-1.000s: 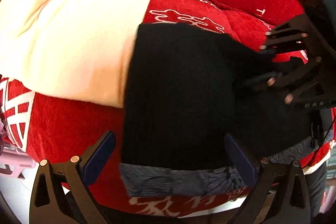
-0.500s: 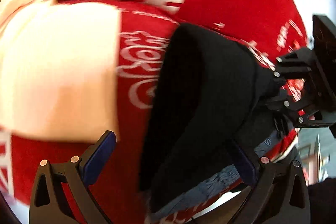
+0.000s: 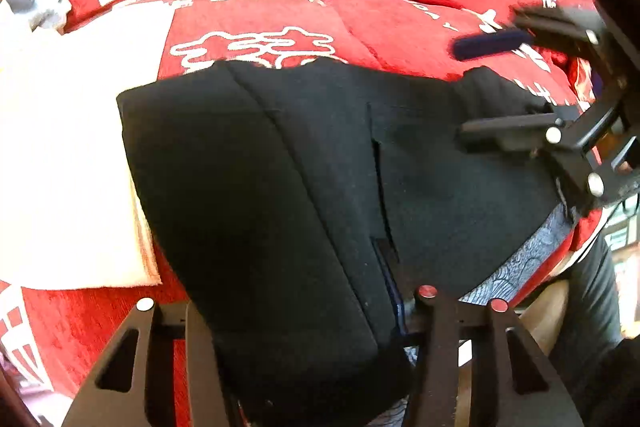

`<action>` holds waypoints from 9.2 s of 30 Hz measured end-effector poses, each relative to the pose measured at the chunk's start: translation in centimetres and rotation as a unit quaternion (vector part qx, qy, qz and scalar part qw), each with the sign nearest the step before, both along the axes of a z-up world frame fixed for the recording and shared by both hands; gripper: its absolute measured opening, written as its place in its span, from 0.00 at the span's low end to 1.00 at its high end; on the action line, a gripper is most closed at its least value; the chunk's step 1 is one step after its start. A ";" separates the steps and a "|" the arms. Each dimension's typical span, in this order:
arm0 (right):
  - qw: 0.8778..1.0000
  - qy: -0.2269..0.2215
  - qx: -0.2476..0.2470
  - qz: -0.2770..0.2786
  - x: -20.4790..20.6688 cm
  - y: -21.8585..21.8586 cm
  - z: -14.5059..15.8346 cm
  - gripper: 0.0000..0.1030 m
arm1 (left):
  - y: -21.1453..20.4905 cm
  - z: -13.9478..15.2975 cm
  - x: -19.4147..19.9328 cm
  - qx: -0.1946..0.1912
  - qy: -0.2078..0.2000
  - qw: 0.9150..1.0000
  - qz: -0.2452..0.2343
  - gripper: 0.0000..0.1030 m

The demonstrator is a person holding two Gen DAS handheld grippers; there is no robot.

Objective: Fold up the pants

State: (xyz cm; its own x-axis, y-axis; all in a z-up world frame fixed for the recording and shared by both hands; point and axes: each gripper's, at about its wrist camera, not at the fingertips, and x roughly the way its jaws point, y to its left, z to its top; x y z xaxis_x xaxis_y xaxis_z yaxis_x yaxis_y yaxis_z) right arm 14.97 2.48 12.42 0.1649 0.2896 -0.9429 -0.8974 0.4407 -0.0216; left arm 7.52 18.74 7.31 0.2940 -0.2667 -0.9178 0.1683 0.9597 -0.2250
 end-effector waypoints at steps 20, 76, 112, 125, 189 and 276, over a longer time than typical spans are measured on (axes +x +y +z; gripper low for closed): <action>0.974 0.016 -0.036 -0.224 -9.7 -10.6 -4.5 0.85 | -5.9 6.0 -0.2 0.043 -0.021 0.999 0.012 0.25; 0.885 0.090 0.210 -0.406 -5.5 -36.5 -0.3 0.62 | -21.6 3.1 8.0 0.029 0.041 0.996 0.068 0.80; 0.884 -0.006 0.077 -0.462 2.0 -38.2 2.5 0.00 | -23.5 2.5 6.2 0.089 0.005 0.991 0.099 0.80; 0.868 -0.008 0.082 -0.490 2.5 -40.6 2.9 0.01 | -24.1 2.5 6.3 0.099 0.003 0.990 0.098 0.80; 0.907 -0.098 0.040 -0.408 4.8 -31.5 2.9 0.76 | -27.9 4.0 12.4 0.131 -0.045 0.985 0.106 0.94; 0.907 0.015 0.170 -0.385 -2.6 -26.6 6.0 0.48 | -17.0 7.5 4.8 -0.022 -0.058 0.994 0.093 0.37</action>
State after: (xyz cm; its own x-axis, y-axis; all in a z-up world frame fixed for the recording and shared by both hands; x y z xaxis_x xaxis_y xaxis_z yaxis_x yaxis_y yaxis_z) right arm 12.39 -24.11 18.45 0.4178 0.3736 -0.8281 -0.3180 0.9140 0.2519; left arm 12.35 1.77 14.80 0.4446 -0.2380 -0.8635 0.0162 0.9660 -0.2579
